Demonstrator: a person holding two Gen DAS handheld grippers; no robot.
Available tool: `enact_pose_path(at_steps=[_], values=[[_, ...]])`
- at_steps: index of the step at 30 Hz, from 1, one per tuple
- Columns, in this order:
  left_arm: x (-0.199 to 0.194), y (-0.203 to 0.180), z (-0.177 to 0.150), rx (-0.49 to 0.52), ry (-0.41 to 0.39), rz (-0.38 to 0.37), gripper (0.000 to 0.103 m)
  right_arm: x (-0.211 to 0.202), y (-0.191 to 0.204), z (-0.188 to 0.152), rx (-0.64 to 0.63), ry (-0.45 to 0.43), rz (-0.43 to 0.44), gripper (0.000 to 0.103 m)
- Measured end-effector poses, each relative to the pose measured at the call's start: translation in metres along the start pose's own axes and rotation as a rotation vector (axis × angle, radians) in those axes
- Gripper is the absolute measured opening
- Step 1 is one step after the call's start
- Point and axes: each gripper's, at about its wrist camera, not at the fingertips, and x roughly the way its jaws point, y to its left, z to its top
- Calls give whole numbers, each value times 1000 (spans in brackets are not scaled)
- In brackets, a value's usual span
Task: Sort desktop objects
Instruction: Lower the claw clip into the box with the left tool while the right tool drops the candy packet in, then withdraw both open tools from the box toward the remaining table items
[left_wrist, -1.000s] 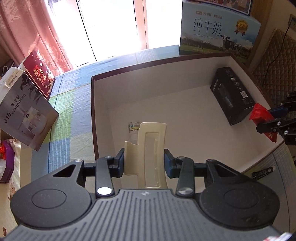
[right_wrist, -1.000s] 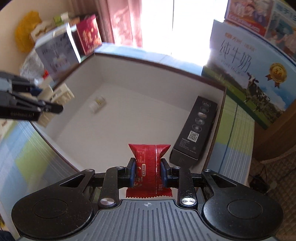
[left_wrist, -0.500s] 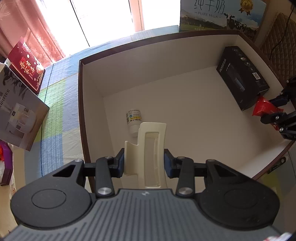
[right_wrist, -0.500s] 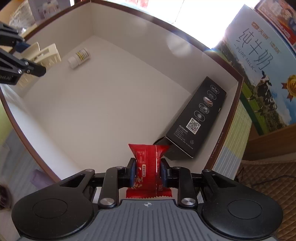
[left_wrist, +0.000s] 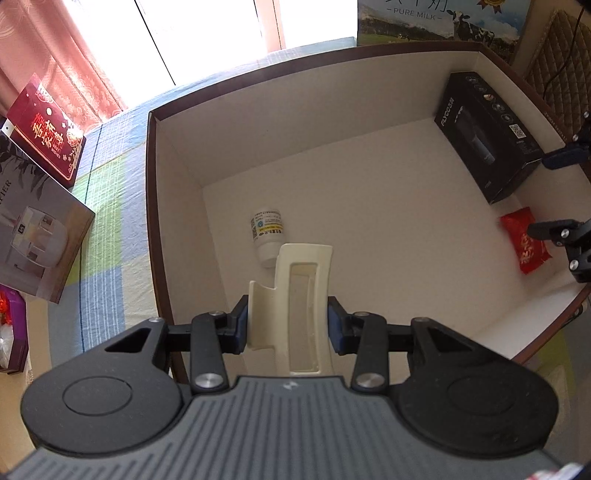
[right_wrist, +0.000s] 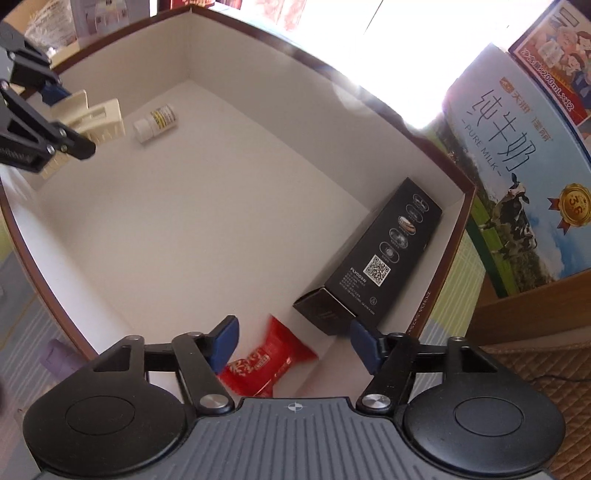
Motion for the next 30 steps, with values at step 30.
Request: enact_pose_path(at_steps=[30], values=[[-9,-7,-3,52,6,37,65,-18,-2,-5,118,-95,92,89]])
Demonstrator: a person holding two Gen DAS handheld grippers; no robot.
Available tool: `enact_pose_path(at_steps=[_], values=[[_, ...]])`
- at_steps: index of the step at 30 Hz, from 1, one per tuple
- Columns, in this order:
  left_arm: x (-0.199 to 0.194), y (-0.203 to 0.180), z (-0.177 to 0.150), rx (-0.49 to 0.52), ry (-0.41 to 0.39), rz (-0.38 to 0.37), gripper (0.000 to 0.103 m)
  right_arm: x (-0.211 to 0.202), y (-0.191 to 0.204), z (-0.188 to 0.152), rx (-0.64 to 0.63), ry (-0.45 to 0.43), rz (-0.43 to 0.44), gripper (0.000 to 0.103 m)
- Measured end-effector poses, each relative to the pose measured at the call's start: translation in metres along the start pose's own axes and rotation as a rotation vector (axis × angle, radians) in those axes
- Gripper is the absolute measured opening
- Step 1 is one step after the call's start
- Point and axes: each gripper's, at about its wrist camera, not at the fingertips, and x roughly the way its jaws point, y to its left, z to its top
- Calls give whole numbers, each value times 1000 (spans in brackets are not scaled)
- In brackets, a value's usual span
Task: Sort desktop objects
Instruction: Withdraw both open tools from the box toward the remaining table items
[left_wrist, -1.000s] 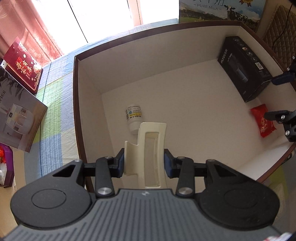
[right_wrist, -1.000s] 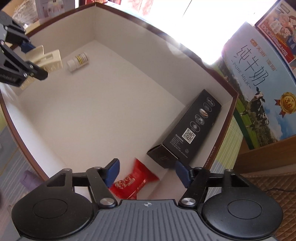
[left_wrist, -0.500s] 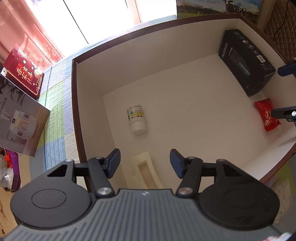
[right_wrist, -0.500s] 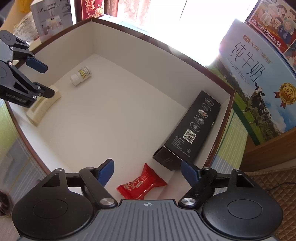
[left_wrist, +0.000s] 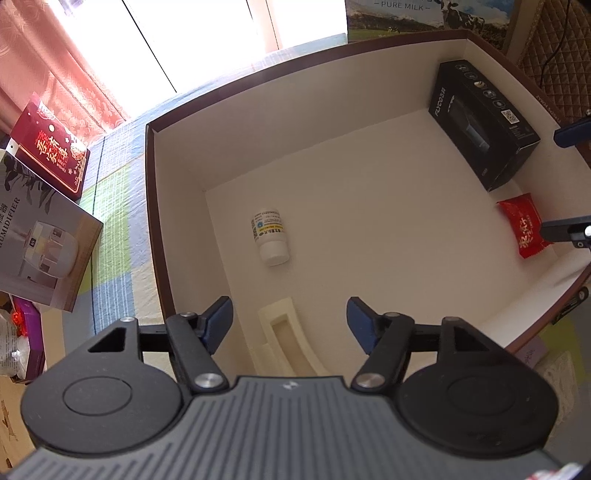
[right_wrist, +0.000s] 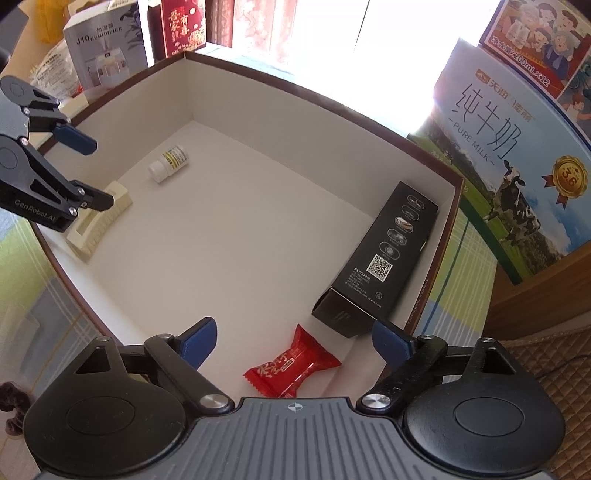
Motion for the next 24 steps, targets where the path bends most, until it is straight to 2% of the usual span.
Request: enact_pose_path(at_steps=[10,16,24], values=[[-28,-4,-3,-20,-38,-9,71,-23,1,-6,55,-62,14,92],[-52,-6,-6,-42,-76,5,76,-44,-1,-13,105,-117,12,96],[-84,-8,-18,-72,-131,38,77,-77,2,-23,171,-199,16,101]])
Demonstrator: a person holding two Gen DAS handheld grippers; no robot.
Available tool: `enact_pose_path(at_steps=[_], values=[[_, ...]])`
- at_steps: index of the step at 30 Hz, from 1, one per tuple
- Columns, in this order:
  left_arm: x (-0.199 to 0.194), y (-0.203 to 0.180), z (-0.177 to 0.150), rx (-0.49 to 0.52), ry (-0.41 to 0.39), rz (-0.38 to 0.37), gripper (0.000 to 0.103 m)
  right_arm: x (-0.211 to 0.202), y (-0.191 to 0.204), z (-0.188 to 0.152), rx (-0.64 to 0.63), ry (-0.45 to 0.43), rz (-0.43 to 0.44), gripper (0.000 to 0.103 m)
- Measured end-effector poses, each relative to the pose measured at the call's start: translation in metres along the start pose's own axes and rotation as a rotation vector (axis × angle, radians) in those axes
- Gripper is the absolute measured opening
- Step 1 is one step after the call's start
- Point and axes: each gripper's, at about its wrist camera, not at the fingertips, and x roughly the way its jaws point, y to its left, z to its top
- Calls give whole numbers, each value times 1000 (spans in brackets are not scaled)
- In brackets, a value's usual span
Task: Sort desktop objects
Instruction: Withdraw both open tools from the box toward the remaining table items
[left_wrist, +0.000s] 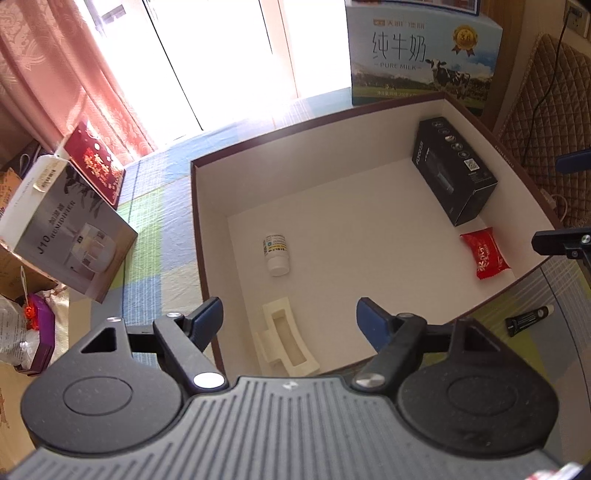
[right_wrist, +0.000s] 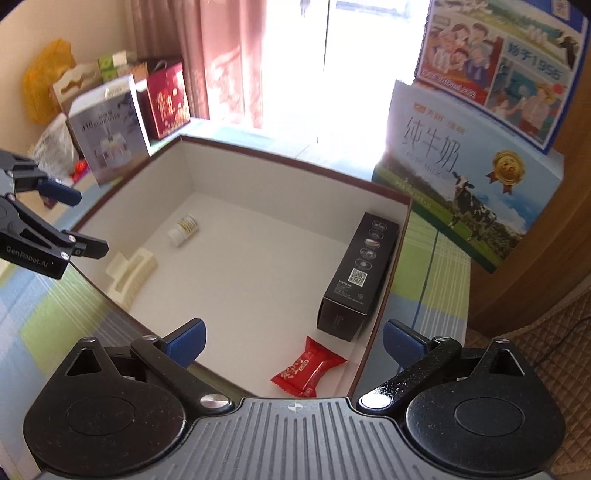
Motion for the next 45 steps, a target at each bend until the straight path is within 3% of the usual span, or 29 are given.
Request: enact_pose_path(at_steps=[7,23,33,45], values=[[-38,-2,-13,-30,-68,2,83,-39,7,-8,54,-91,18,101],[-122,-8,-64,-92,-221,14,86,-115,27,-57,141,-234,23,101],[-142,-15,-111,-140,-225,18,86,-132,49,-93,174,-262,26,101],[-139,-30,-158,-153,-162,8,86,-131,60,-129,202,-202,36,101]])
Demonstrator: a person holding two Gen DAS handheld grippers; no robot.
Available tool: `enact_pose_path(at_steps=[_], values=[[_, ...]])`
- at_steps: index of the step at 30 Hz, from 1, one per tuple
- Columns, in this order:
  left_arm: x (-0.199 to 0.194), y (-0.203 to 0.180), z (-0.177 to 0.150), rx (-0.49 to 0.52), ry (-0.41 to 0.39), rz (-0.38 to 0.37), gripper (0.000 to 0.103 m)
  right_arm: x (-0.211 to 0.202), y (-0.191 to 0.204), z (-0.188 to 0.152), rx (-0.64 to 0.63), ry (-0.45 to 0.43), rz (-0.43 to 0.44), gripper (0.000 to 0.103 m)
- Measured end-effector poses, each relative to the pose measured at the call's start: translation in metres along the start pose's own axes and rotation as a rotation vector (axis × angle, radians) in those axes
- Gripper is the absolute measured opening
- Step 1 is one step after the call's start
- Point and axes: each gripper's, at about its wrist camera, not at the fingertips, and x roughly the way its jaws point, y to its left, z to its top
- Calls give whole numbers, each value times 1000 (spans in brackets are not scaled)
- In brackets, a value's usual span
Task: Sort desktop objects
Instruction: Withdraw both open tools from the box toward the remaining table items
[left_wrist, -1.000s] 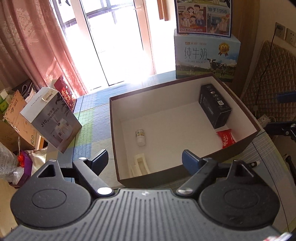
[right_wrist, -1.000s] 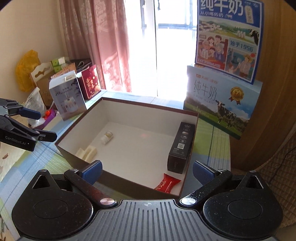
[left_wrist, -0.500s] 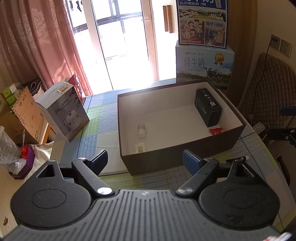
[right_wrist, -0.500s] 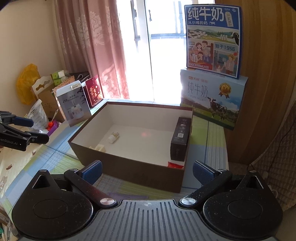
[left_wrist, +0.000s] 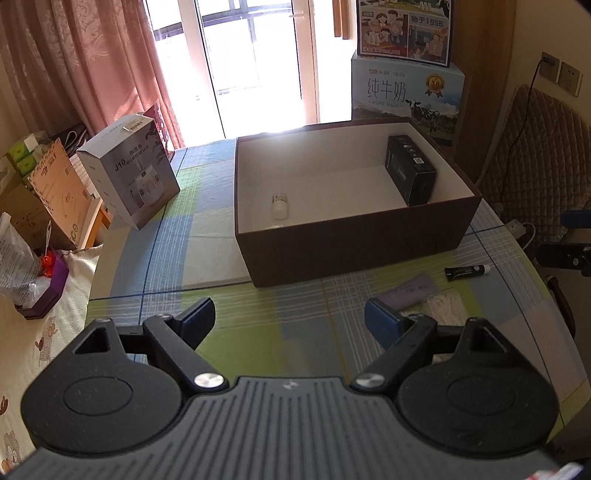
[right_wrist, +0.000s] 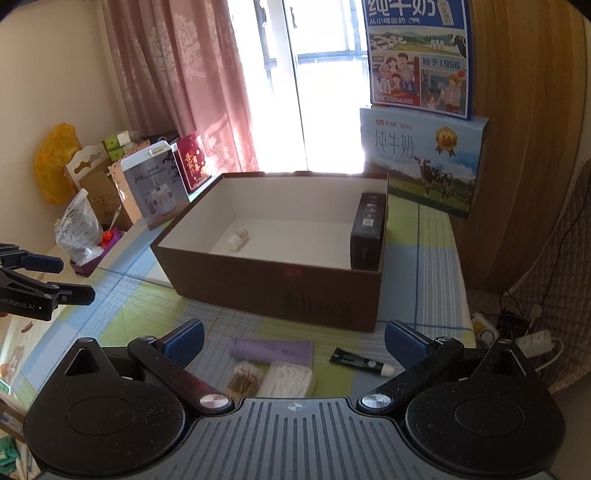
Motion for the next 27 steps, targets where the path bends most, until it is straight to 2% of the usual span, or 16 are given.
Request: enact_pose_path(at_steps=[11,27], values=[[0,-10,-21,18,28,-43,86,2,4,-27,9,69,-3,101],[23,-30,-60,46,125,-125,86,26,-1,-62,57,202,-12,101]])
